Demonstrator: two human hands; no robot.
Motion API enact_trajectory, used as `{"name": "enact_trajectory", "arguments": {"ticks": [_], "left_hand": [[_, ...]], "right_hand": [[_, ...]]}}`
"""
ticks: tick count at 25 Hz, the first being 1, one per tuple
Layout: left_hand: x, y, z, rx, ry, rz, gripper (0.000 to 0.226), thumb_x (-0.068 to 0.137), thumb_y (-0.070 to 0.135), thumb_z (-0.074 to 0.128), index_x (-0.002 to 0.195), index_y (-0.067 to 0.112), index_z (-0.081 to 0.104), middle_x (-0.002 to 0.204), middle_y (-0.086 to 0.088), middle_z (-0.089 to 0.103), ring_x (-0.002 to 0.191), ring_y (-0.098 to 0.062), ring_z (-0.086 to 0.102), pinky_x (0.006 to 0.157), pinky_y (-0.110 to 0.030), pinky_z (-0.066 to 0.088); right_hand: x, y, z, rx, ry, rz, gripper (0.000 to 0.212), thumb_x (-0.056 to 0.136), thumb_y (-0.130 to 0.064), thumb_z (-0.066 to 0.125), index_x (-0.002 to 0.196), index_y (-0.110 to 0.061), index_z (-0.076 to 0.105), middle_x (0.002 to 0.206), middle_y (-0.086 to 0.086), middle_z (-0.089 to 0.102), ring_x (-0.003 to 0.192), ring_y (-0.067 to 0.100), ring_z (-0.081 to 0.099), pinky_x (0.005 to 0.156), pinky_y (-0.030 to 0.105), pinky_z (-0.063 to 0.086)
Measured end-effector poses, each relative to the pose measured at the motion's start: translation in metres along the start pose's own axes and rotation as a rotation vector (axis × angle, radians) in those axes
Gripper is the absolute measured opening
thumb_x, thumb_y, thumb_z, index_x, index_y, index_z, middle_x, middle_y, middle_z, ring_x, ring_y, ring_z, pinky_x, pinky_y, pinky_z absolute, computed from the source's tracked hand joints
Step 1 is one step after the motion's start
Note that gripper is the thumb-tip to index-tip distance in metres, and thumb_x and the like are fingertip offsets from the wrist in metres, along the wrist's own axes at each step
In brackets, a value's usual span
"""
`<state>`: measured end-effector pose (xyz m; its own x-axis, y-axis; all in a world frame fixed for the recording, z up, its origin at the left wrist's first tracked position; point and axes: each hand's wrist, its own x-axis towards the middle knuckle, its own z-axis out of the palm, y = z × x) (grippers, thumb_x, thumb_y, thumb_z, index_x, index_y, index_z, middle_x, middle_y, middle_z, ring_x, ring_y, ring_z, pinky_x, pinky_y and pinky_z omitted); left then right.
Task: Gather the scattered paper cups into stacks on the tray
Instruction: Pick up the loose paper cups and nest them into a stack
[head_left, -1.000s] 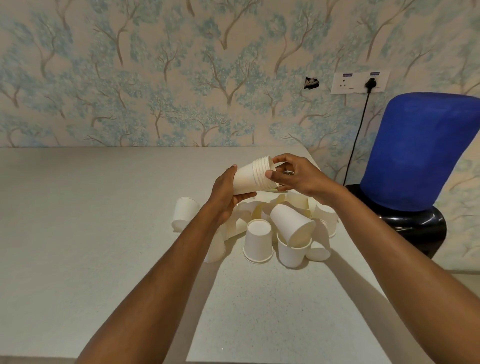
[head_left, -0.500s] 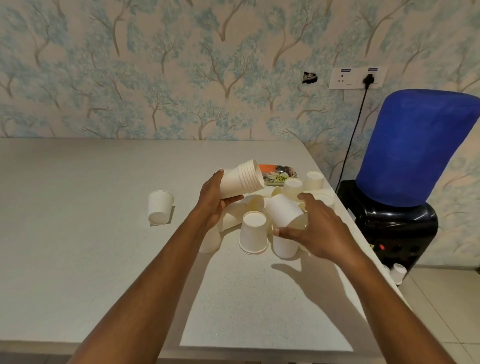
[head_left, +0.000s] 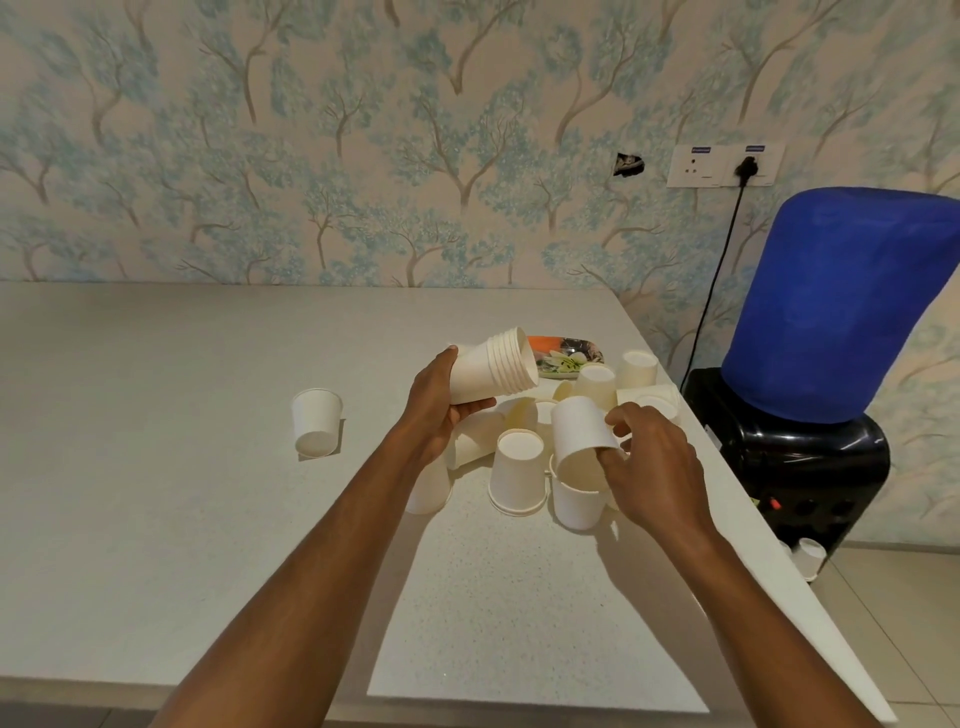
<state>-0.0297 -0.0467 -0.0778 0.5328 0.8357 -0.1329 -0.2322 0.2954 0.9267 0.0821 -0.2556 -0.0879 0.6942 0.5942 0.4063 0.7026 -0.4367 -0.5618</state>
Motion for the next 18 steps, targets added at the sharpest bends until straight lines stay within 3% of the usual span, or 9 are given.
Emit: {"name": "enact_trajectory", "arguments": {"ticks": [4, 8, 12, 16, 18], "left_hand": [[0.002, 0.002, 0.002, 0.013, -0.016, -0.011, 0.029, 0.098, 0.038, 0.05, 0.118, 0.016, 0.051, 0.108, -0.016, 0.062, 0.095, -0.031, 0.066, 0.067, -0.035, 0.062], [0.003, 0.005, 0.002, 0.079, -0.031, 0.0, 0.03, 0.097, 0.039, 0.05, 0.116, 0.016, 0.054, 0.108, -0.017, 0.063, 0.093, -0.031, 0.067, 0.065, -0.034, 0.061], [0.002, 0.011, 0.004, 0.033, -0.102, 0.007, 0.022, 0.095, 0.035, 0.053, 0.102, 0.016, 0.06, 0.102, -0.017, 0.068, 0.078, -0.026, 0.072, 0.059, -0.032, 0.058], [-0.002, 0.012, 0.004, 0.048, -0.153, 0.009, 0.021, 0.094, 0.035, 0.054, 0.098, 0.018, 0.066, 0.086, -0.007, 0.076, 0.073, -0.021, 0.074, 0.06, -0.032, 0.058], [-0.005, 0.012, 0.002, 0.055, -0.162, 0.011, 0.02, 0.094, 0.035, 0.055, 0.096, 0.02, 0.067, 0.085, -0.004, 0.076, 0.073, -0.02, 0.074, 0.059, -0.032, 0.058]], "right_hand": [[0.011, 0.003, -0.003, 0.044, 0.179, -0.079, 0.022, 0.085, -0.003, 0.067, 0.107, -0.005, 0.069, 0.106, 0.013, 0.07, 0.096, 0.029, 0.066, 0.079, 0.041, 0.055], [0.033, -0.001, -0.021, 0.224, 0.321, -0.132, 0.021, 0.084, 0.005, 0.06, 0.099, -0.005, 0.071, 0.09, 0.008, 0.07, 0.082, 0.022, 0.063, 0.062, 0.035, 0.055], [0.057, -0.013, -0.03, 0.299, 0.178, -0.143, 0.021, 0.084, 0.003, 0.059, 0.092, -0.012, 0.072, 0.082, -0.003, 0.065, 0.08, 0.019, 0.063, 0.061, 0.034, 0.052], [0.075, -0.027, -0.021, 0.214, 0.033, -0.203, 0.018, 0.087, 0.002, 0.056, 0.087, -0.009, 0.071, 0.084, 0.005, 0.07, 0.083, 0.027, 0.063, 0.067, 0.045, 0.053], [0.081, -0.034, -0.013, 0.18, 0.003, -0.211, 0.02, 0.089, 0.001, 0.053, 0.094, -0.007, 0.07, 0.092, 0.01, 0.071, 0.089, 0.03, 0.063, 0.07, 0.041, 0.052]]}}
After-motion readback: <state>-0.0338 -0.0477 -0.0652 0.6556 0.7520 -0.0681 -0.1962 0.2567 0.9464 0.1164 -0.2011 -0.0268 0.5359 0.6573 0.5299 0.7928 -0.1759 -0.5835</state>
